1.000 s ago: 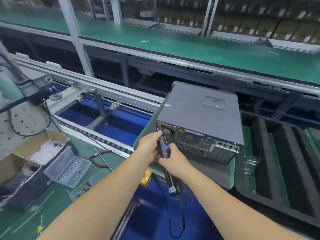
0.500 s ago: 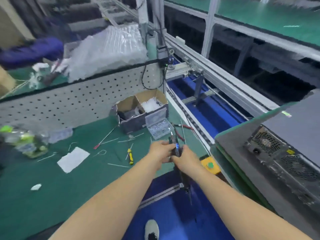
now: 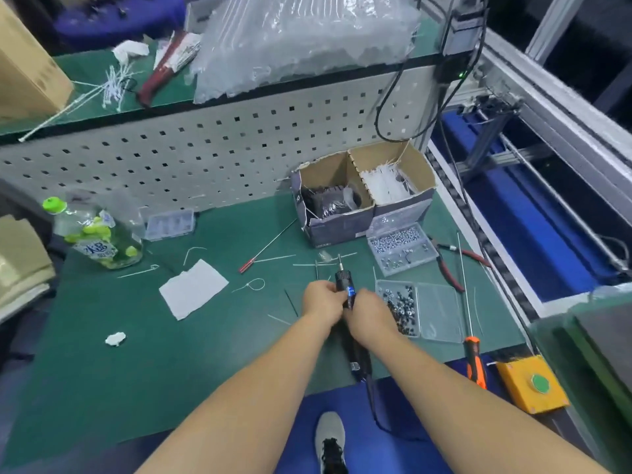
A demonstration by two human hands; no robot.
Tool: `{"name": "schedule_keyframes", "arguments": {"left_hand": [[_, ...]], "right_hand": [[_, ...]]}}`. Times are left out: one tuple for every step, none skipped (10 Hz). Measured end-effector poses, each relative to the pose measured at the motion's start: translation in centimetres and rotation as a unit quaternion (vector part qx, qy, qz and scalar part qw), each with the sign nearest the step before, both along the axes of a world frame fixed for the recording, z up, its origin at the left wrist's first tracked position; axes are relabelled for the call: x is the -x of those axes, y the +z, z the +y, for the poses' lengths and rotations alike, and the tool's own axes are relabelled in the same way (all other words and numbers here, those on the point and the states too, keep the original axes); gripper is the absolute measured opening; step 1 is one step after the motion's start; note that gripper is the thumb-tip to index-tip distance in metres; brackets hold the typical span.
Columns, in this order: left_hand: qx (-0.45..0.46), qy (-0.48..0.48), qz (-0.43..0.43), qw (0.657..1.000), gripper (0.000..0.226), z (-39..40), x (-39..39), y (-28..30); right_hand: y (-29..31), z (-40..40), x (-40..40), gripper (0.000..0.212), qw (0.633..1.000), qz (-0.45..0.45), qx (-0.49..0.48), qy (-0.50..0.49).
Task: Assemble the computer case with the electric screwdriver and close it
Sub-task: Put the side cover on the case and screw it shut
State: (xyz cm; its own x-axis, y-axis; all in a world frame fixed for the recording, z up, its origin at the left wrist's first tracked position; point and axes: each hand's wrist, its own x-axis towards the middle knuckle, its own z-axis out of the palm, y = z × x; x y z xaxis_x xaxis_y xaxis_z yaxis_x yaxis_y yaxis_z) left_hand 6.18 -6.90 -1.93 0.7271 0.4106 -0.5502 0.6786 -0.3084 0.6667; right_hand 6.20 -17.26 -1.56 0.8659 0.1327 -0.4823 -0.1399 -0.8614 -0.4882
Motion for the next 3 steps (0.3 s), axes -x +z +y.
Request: {"name": "schedule_keyframes", "arguments": {"left_hand": [[-0.019, -0.025, 0.005, 0.999, 0.012, 0.0, -0.8, -0.8], [-0.051, -0.04, -0.008, 0.998, 0.018, -0.6, -1.0, -0.7], [-0.1, -0.077, -0.072, 0.989, 0.024, -2.4, -1.0, 1.0]], "right_hand": [[-1.1, 0.3, -1.3, 0.016, 0.999, 0.003, -0.018, -0.03], [-1.1, -0.8, -1.7, 0.022, 0.999, 0.007, -0.03, -0.028], [-0.2, -2.8, -1.1, 0.037, 0.998, 0.004, -0.049, -0.033]]}}
